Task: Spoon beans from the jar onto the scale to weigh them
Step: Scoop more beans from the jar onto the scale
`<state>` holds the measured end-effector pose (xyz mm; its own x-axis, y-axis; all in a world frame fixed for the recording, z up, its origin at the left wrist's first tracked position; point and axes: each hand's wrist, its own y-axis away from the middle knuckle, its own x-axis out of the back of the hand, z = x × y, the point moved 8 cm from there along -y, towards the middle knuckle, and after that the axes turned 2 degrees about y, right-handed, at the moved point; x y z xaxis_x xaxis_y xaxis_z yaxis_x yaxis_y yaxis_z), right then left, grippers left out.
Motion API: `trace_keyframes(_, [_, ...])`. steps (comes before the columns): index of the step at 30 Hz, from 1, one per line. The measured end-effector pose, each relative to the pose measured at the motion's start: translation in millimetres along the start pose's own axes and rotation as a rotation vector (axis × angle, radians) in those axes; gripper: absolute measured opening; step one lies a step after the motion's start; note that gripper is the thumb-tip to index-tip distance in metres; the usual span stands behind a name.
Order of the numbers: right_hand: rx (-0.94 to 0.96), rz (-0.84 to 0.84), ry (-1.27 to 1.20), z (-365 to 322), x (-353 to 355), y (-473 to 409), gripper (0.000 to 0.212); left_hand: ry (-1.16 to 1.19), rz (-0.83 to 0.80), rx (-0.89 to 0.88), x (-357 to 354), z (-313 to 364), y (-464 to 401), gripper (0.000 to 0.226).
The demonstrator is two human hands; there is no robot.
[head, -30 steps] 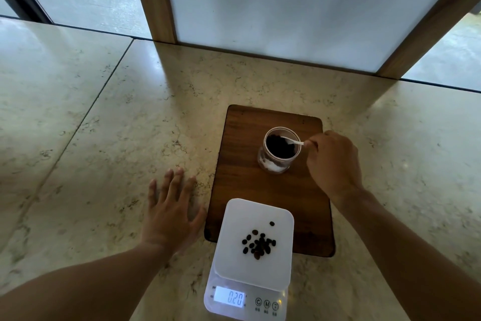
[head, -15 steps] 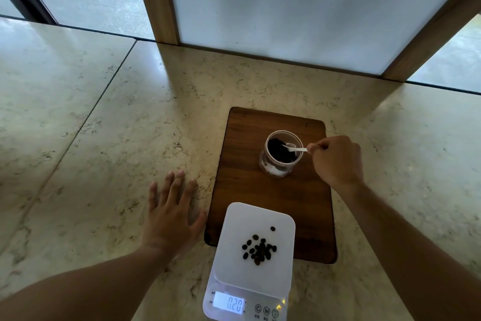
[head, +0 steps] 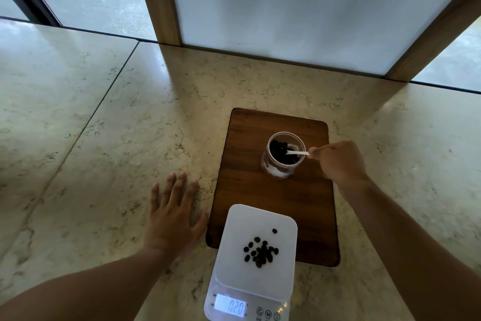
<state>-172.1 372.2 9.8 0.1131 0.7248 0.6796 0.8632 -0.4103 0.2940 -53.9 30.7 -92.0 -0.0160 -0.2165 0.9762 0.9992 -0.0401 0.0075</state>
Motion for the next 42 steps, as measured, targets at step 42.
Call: trace_keyframes(42, [-0.193,-0.138,-0.232,27.8,-3.5,-0.2,0.017,-0.019,0.002,0.003,-5.4,-4.2,-1.2,0.076])
